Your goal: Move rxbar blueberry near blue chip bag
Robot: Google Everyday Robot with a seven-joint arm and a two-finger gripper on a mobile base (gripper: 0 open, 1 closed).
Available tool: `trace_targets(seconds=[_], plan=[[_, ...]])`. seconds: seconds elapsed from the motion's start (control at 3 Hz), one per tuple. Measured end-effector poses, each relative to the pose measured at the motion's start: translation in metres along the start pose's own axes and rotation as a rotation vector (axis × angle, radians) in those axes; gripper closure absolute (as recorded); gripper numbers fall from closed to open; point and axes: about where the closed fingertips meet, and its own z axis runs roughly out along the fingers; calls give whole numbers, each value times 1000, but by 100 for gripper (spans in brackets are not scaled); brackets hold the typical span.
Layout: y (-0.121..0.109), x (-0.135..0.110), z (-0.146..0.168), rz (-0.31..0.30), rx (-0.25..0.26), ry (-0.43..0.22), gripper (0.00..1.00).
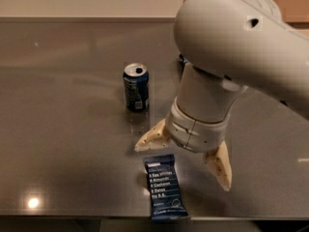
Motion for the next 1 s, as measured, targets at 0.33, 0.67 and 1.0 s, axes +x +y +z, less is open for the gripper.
trace_targets(seconds=[0.33, 0.67, 1.0], plan=[[-3, -5, 18, -64, -26, -34, 0], [-10, -9, 33, -111, -59, -54, 0], [-17, -12, 41, -141, -83, -66, 17]])
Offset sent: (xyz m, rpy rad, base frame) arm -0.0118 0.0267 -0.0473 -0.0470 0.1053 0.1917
